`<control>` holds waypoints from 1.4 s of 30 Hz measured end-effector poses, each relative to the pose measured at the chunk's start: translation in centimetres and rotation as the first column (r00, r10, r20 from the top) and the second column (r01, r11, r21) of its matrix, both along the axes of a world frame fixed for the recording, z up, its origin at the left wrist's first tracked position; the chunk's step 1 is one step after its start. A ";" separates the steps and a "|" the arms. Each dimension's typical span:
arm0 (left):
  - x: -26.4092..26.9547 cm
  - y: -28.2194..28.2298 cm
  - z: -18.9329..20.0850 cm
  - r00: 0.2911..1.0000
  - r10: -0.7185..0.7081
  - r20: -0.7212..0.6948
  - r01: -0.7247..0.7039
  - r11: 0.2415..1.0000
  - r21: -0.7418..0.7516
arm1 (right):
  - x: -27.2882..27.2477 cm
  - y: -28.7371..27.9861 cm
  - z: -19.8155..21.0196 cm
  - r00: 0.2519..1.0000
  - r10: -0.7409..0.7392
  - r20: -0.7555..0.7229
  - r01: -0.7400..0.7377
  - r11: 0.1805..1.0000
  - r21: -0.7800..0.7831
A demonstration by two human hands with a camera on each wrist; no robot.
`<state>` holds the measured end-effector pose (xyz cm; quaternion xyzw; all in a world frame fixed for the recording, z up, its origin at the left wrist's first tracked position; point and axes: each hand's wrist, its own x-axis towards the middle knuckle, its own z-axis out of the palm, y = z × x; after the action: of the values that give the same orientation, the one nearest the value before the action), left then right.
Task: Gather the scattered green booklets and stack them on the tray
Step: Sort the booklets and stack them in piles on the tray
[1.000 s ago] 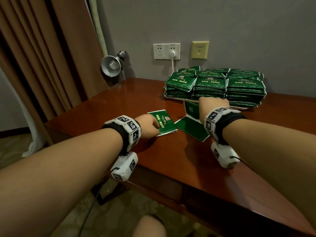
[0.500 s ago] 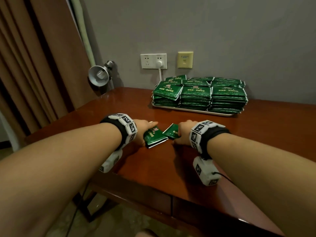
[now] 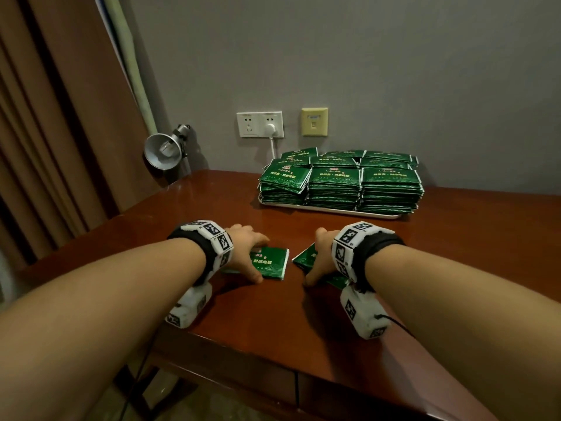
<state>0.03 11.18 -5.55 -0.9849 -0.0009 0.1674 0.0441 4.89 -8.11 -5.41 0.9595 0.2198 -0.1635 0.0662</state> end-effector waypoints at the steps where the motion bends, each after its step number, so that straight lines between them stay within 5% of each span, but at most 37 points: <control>1: -0.2 -0.3 -0.1 1.000 0.012 0.005 -0.012 1.000 0.020 | -0.1 -0.1 -0.2 1.000 -0.008 -0.005 0.008 1.000 0.012; 5: -0.4 -1.4 -0.7 0.995 0.070 0.068 -0.066 0.996 -0.062 | -0.3 -0.4 -0.5 0.999 -0.017 -0.038 0.021 0.994 0.111; 12: -0.6 -3.0 -1.2 0.990 0.078 0.120 -0.060 0.987 -0.146 | -0.4 -1.6 0.0 0.991 0.042 0.126 -0.063 0.984 0.165; 20: 2.0 -2.2 3.9 0.969 0.043 0.242 -0.016 0.994 -0.113 | 2.3 -3.5 3.0 0.989 0.068 0.134 -0.100 0.961 0.257; 31: 14.4 0.8 11.3 0.932 0.044 0.359 -0.009 0.995 -0.098 | 13.2 -4.3 9.0 0.966 0.002 0.258 -0.085 0.946 0.312; 42: 28.3 2.5 11.0 0.977 0.040 0.207 0.005 0.977 -0.213 | 28.5 -2.0 12.2 0.961 -0.078 0.264 0.018 0.975 0.223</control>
<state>28.33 13.67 5.46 -0.9961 0.0035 0.0617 -0.0629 33.36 -10.14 6.80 0.9793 0.2020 -0.0072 -0.0141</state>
